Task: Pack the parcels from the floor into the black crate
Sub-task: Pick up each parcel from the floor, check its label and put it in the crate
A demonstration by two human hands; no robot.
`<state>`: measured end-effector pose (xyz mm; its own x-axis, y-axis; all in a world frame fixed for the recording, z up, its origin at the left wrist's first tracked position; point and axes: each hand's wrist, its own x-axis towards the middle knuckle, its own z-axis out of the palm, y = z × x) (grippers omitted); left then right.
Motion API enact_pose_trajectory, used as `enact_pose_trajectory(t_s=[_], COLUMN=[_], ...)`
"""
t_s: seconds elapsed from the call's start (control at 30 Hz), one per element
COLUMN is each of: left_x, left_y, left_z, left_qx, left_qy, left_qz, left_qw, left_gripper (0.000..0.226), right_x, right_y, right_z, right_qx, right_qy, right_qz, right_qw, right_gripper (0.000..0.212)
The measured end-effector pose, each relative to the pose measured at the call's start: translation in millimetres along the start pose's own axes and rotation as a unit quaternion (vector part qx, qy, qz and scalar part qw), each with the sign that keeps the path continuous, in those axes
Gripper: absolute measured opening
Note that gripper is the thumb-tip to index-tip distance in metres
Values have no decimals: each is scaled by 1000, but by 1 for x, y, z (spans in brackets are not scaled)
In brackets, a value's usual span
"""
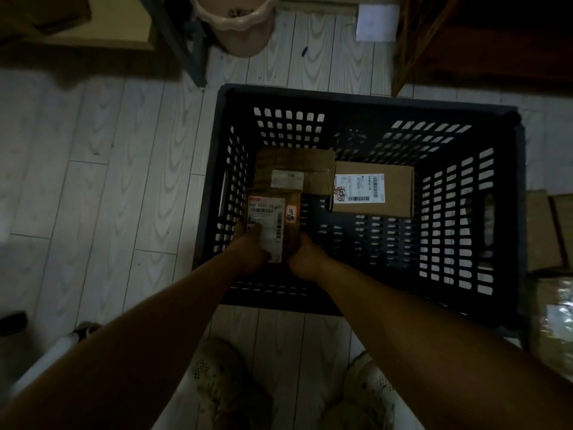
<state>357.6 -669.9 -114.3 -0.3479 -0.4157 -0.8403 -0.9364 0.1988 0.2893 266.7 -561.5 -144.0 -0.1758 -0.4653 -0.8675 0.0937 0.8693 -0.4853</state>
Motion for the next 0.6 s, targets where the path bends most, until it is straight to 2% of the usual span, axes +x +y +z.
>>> enact_pose_trajectory(t_s=[0.1,0.3,0.4,0.47,0.6], left_x=[-19,-122,-203,-261,-356], left_y=[6,31,56,73,90], left_z=[-12,-57,-87,-104,-130], left_qx=[3,-23,-52,-52,-32], left_qy=[5,18,11,11,66], left_qz=[12,58,57,54,75], left_qw=[1000,998,997,997,994], left_gripper=[80,65,72,64,74], right_x=[-19,-142,-221,-275,-376], right_y=[-4,-48,-69,-83,-100], right_z=[-9,-64,-93,-108,-125], right_qx=[-13,-80,-131,-143,-177], right_qy=[27,47,76,83,106], right_qz=[-5,-22,-48,-69,-77], right_qw=[1000,995,987,984,975], right_gripper=[80,51,56,59,55])
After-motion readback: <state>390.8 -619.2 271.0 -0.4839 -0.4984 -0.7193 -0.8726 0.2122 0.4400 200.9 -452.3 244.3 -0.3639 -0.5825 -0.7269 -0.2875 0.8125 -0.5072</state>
